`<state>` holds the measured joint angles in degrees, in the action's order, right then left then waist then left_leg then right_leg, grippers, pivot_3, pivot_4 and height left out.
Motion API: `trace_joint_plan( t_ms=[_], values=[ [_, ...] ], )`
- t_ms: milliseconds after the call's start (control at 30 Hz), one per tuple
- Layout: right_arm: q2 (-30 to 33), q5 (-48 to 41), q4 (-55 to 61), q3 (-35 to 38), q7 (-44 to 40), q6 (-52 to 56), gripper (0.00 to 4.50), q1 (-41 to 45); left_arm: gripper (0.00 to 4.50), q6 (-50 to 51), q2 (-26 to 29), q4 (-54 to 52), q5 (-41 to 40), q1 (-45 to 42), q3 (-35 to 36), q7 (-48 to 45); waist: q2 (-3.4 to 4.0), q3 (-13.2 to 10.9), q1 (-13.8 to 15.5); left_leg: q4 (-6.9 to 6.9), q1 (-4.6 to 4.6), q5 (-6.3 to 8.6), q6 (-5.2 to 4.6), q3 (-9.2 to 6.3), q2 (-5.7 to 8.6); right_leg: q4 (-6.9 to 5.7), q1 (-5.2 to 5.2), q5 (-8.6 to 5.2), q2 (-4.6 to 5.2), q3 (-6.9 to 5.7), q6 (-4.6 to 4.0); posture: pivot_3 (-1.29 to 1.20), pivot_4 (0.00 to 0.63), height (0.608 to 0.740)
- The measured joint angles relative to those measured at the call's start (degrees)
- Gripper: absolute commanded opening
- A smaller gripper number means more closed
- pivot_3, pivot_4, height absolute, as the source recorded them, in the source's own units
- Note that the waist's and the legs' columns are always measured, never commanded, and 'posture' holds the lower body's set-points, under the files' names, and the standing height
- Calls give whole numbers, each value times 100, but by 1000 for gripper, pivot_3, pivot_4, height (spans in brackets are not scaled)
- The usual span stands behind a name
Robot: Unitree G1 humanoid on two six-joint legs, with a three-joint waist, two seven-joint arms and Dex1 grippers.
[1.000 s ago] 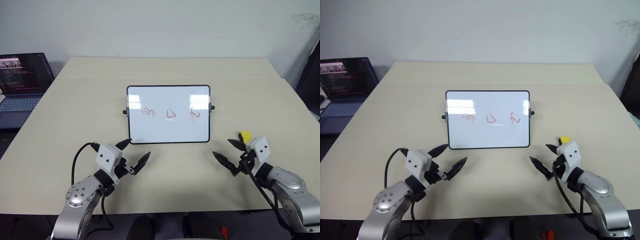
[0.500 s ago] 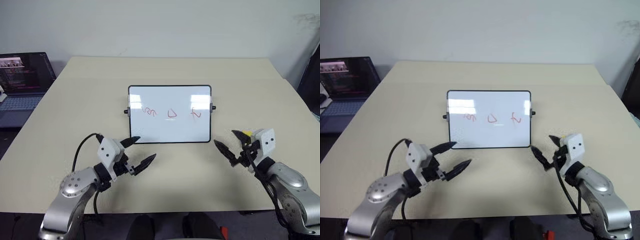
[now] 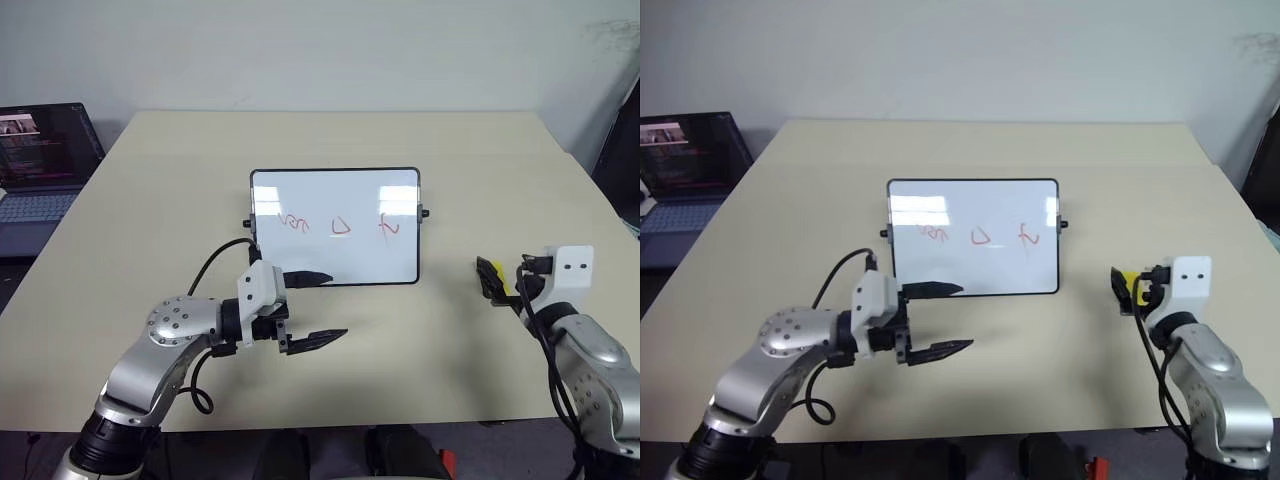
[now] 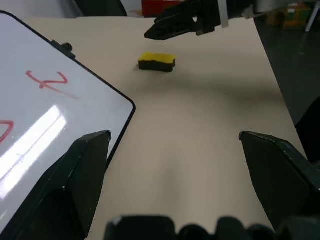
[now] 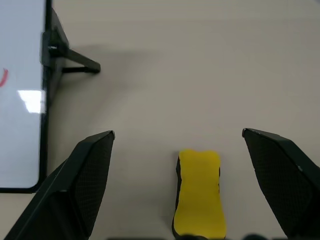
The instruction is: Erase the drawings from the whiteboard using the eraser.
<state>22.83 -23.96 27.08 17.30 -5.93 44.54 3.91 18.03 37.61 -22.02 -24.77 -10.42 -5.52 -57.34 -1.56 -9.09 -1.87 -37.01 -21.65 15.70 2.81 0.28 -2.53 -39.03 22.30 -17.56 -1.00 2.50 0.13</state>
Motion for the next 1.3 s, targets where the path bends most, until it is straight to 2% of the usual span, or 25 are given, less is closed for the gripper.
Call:
trace_joint_plan(
  t_ms=[300,767,1300],
  values=[
    [88,449,-853,48,244,306,4472,222,4500,-175,-14,479,37,-252,30,-197,1,-1,17,4,-19,1,-2,1,3,9,13,-1,5,1,0,0,150,740],
    [-109,470,-1000,49,37,185,4472,389,4500,-325,-69,476,110,-127,26,-177,2,-1,5,2,-15,1,-2,2,2,3,13,0,4,2,0,0,150,740],
    [-32,648,-1129,-69,-204,243,4472,607,4500,-340,-98,463,137,-24,26,-60,3,-1,6,2,-16,1,-2,1,2,3,13,0,5,1,0,0,150,740]
  ],
)
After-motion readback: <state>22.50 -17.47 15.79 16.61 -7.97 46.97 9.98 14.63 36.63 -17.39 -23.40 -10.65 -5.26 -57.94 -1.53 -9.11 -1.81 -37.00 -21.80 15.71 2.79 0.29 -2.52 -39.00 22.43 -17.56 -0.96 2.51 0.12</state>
